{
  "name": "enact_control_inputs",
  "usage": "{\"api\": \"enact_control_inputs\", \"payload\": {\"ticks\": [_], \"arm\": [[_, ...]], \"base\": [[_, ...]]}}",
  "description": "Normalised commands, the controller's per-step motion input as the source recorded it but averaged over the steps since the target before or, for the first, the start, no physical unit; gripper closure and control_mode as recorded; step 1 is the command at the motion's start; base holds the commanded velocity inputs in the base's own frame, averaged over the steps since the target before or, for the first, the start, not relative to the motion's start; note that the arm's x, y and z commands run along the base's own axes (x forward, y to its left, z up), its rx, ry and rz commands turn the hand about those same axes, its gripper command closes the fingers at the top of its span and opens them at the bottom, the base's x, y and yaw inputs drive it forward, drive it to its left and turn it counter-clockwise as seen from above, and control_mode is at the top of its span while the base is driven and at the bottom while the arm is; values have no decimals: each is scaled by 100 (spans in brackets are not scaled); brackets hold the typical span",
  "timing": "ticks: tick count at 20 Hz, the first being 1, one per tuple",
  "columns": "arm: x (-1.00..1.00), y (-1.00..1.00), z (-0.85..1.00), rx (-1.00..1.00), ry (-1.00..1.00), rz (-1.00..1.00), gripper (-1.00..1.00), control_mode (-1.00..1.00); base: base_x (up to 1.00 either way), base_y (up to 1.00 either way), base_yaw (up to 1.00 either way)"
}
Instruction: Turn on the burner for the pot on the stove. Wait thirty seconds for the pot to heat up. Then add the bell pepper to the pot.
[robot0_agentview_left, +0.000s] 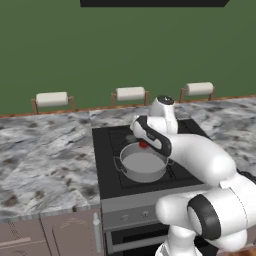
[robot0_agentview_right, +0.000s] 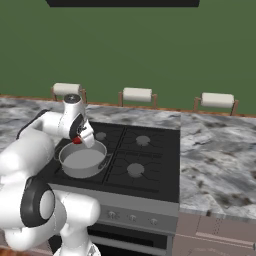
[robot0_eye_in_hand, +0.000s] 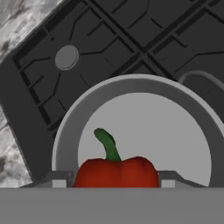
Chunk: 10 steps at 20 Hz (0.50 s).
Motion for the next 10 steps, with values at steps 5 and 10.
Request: {"api": "enact_control_inputs", "payload": {"ticks": [5, 10], "arm": [[1, 0, -32, 0, 9, 0, 100, -100], [3, 0, -25, -1, 8, 0, 100, -100]], "base": [[0, 0, 0], [0, 0, 0]]}}
